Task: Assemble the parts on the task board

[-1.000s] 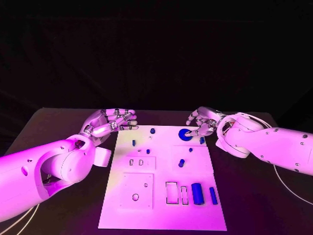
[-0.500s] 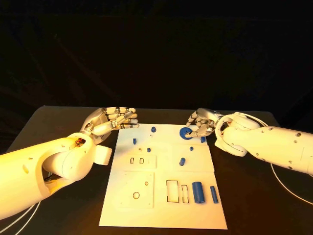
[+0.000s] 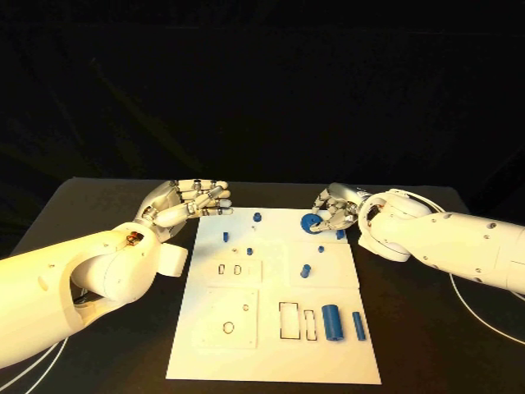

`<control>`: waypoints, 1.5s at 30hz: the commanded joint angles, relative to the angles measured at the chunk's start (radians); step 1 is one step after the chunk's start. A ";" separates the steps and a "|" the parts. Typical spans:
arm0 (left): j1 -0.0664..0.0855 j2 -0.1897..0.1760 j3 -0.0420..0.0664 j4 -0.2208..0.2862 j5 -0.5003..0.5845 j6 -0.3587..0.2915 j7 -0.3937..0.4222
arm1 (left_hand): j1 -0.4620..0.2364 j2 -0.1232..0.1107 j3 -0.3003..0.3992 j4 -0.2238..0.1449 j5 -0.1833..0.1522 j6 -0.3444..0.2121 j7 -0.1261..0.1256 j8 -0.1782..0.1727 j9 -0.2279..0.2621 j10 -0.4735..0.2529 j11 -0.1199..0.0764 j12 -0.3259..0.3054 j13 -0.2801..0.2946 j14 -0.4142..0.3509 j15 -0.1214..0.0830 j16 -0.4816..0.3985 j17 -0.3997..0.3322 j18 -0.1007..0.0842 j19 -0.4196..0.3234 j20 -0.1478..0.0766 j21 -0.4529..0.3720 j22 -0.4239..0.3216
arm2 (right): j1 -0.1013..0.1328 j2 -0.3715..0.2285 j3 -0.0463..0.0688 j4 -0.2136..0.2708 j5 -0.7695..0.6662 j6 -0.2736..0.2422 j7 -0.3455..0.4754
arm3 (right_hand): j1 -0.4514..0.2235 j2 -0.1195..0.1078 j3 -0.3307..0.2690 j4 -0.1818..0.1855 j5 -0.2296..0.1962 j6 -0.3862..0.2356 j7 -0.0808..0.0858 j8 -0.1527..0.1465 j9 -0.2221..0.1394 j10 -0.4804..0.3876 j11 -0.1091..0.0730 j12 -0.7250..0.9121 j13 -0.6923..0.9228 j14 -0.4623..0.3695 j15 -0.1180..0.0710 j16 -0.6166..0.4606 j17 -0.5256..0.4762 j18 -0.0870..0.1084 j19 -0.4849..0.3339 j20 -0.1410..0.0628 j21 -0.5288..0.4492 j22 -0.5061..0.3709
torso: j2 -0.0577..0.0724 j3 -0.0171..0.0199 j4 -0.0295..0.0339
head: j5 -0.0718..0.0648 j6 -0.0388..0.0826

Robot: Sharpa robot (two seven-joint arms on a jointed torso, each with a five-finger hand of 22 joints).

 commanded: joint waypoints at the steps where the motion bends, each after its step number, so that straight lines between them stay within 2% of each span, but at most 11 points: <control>1: 0.001 0.002 0.001 0.001 0.001 0.020 0.005 | 0.000 -0.005 0.005 0.000 -0.006 -0.006 0.012 -0.005 0.001 -0.002 0.005 -0.002 0.000 -0.005 0.000 -0.005 0.001 0.013 -0.005 -0.001 -0.006 -0.002 | -0.003 0.005 0.000 -0.005 -0.012 0.021 -0.001 | 0.013 0.001 -0.002 0.000 0.005 -0.005 0.001 0.004 0.002 0.004 0.000 0.006 0.013 0.094 0.008 0.004 0.210 -0.010 0.007 -0.001 0.004 0.025 | 0.001 -0.0002 0.0005 | 0.001 0.000; 5: 0.001 0.003 0.001 0.001 0.001 0.021 0.004 | -0.001 -0.005 0.006 0.000 -0.006 -0.007 0.012 -0.005 0.002 -0.003 0.005 -0.002 0.000 -0.006 0.001 -0.005 0.004 0.013 -0.005 -0.001 -0.006 -0.002 | -0.005 0.009 0.000 -0.010 -0.014 0.022 0.000 | 0.016 0.003 0.000 0.001 0.005 -0.005 0.001 0.004 0.002 0.004 0.000 0.006 0.013 0.094 0.008 0.004 0.210 -0.010 0.006 -0.001 0.003 0.024 | 0.001 0.0009 0.0000 | 0.001 0.000; 11: 0.001 0.003 0.001 0.000 0.001 0.023 0.002 | -0.001 -0.005 0.006 0.000 -0.006 -0.007 0.012 -0.005 0.002 -0.003 0.005 -0.002 0.000 -0.006 0.001 -0.005 0.004 0.013 -0.005 -0.001 -0.006 -0.002 | -0.008 0.017 0.000 -0.020 -0.017 0.024 0.001 | 0.023 0.009 0.004 0.002 0.005 -0.004 0.001 0.007 0.002 0.004 0.000 0.008 0.015 0.095 0.008 0.004 0.211 -0.010 0.007 -0.001 0.005 0.026 | 0.000 0.0003 -0.0003 | 0.001 -0.001; 13: 0.001 0.003 0.001 0.000 0.001 0.024 0.002 | -0.001 -0.004 0.006 0.000 -0.006 -0.007 0.012 -0.005 0.002 -0.003 0.005 -0.002 0.000 -0.006 0.001 -0.006 0.004 0.013 -0.005 -0.001 -0.006 -0.002 | -0.008 0.018 0.000 -0.022 -0.021 0.025 0.001 | 0.035 0.018 0.015 0.002 0.005 0.002 0.000 0.012 0.004 0.006 -0.001 0.010 0.019 0.095 0.008 0.005 0.212 -0.011 0.008 -0.001 0.007 0.030 | 0.000 0.0006 0.0001 | 0.001 -0.002; 15: 0.001 0.003 0.001 0.000 0.001 0.025 0.001 | -0.001 -0.004 0.006 0.000 -0.006 -0.007 0.012 -0.005 0.002 -0.003 0.005 -0.002 0.000 -0.006 0.001 -0.006 0.004 0.013 -0.005 -0.001 -0.006 -0.002 | -0.009 0.019 0.000 -0.024 -0.030 0.026 -0.001 | 0.058 0.030 0.046 -0.002 0.006 0.010 -0.001 0.016 0.003 0.007 -0.003 0.011 0.023 0.095 0.006 0.005 0.214 -0.011 0.010 -0.003 0.010 0.035 | 0.000 0.0005 0.0003 | 0.001 -0.002; 19: 0.001 0.003 0.001 0.000 0.001 0.025 0.000 | -0.001 -0.004 0.006 0.000 -0.006 -0.007 0.012 -0.005 0.002 -0.003 0.005 -0.002 0.000 -0.006 0.001 -0.006 0.004 0.013 -0.005 -0.001 -0.006 -0.002 | -0.009 0.017 -0.001 -0.024 -0.045 0.030 -0.003 | 0.097 0.029 0.137 -0.018 0.008 0.036 -0.006 0.025 -0.003 0.014 -0.009 0.014 0.032 0.096 0.001 0.006 0.216 -0.013 0.014 -0.007 0.015 0.046 | 0.000 0.0002 0.0000 | 0.001 -0.003; 23: 0.001 0.002 0.001 0.000 0.001 0.025 -0.001 | -0.001 -0.004 0.006 0.000 -0.006 -0.007 0.012 -0.005 0.002 -0.003 0.005 -0.002 0.000 -0.006 0.001 -0.006 0.004 0.013 -0.005 -0.001 -0.006 -0.002 | -0.010 0.015 -0.001 -0.022 -0.057 0.032 -0.004 | 0.095 0.004 0.251 -0.040 0.007 0.057 -0.010 0.030 -0.011 0.018 -0.013 0.015 0.037 0.096 -0.002 0.007 0.218 -0.014 0.016 -0.011 0.019 0.054 | 0.000 0.0003 -0.0011 | 0.001 -0.004; 28: 0.001 0.003 0.001 -0.001 0.001 0.026 -0.002 | -0.001 -0.004 0.006 0.000 -0.006 -0.007 0.012 -0.005 0.002 -0.003 0.005 -0.002 0.000 -0.006 0.001 -0.006 0.004 0.013 -0.005 -0.001 -0.006 -0.002 | -0.011 0.014 -0.001 -0.014 -0.065 0.022 0.000 | 0.069 -0.012 0.338 -0.066 0.005 0.073 -0.015 0.042 -0.010 0.027 -0.016 0.020 0.046 0.096 -0.006 0.007 0.219 -0.015 0.018 -0.013 0.021 0.061 | 0.000 0.0004 -0.0001 | 0.000 -0.004; 32: 0.001 0.004 0.001 -0.002 0.000 0.026 -0.002 | -0.001 -0.004 0.006 0.000 -0.006 -0.007 0.012 -0.005 0.002 -0.003 0.005 -0.002 0.000 -0.006 0.001 -0.006 0.004 0.013 -0.005 -0.001 -0.006 -0.002 | -0.011 0.013 -0.001 -0.003 -0.067 -0.003 0.010 | 0.050 -0.017 0.366 -0.078 0.004 0.081 -0.017 0.049 -0.008 0.032 -0.018 0.023 0.050 0.096 -0.007 0.007 0.218 -0.016 0.020 -0.015 0.024 0.065 | 0.000 0.0004 0.0013 | 0.000 -0.003; 38: 0.001 0.005 0.001 -0.004 0.000 0.026 -0.002 | -0.001 -0.004 0.006 0.000 -0.006 -0.007 0.012 -0.005 0.002 -0.003 0.005 -0.002 0.000 -0.006 0.001 -0.006 0.004 0.013 -0.005 -0.001 -0.006 -0.002 | -0.009 0.009 0.000 0.040 -0.100 -0.082 0.021 | 0.025 -0.024 0.380 -0.082 0.002 0.085 -0.020 0.055 -0.006 0.040 -0.020 0.027 0.057 0.096 -0.009 0.007 0.220 -0.018 0.027 -0.016 0.031 0.076 | -0.001 0.0008 0.0007 | 0.004 -0.003; 45: 0.001 0.008 0.001 -0.006 0.000 0.027 -0.001 | -0.001 -0.004 0.006 0.000 -0.006 -0.007 0.012 -0.005 0.002 -0.003 0.005 -0.002 0.000 -0.006 0.001 -0.006 0.004 0.013 -0.005 -0.001 -0.006 -0.002 | 0.007 0.022 0.001 0.103 -0.190 -0.155 -0.003 | 0.009 -0.031 0.387 -0.086 0.001 0.090 -0.023 0.060 -0.004 0.045 -0.023 0.030 0.061 0.098 -0.011 0.009 0.225 -0.021 0.036 -0.018 0.041 0.088 | -0.001 -0.0002 0.0006 | 0.004 0.001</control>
